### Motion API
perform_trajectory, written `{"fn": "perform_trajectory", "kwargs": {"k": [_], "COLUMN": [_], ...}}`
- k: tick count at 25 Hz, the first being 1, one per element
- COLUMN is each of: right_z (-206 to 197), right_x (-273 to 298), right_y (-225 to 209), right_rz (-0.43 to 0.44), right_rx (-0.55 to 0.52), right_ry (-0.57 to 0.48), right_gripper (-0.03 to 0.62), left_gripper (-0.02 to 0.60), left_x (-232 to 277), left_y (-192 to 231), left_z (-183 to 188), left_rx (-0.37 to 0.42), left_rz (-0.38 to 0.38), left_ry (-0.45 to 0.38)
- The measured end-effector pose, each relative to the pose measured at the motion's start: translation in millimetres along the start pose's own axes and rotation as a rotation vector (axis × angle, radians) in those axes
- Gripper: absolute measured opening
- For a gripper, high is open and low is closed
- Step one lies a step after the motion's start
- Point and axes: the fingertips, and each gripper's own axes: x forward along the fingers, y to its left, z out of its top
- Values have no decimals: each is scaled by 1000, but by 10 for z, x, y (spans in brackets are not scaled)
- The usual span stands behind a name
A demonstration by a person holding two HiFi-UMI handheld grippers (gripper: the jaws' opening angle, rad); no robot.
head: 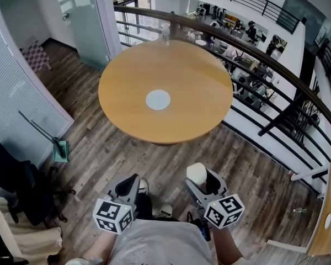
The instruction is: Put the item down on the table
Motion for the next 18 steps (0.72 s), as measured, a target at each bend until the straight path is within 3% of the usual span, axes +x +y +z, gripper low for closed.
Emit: {"fn": "perform_trajectory", "kwargs": {"k": [8, 18], "right_z": [104, 518], "right_x": [500, 1519], "right_y": [-191, -638], "right_rz": [-13, -86], "right_rx": [-6, -26], "right_ry": [13, 6], "right_gripper": [314, 314], "left_gripper": [23, 23], "left_x": [436, 1415], "left_y": [384, 1179], "left_z": [162, 740], "left_rx": [-16, 22], "left_rz": [-15, -87], "left_ry": [-5, -16]}}
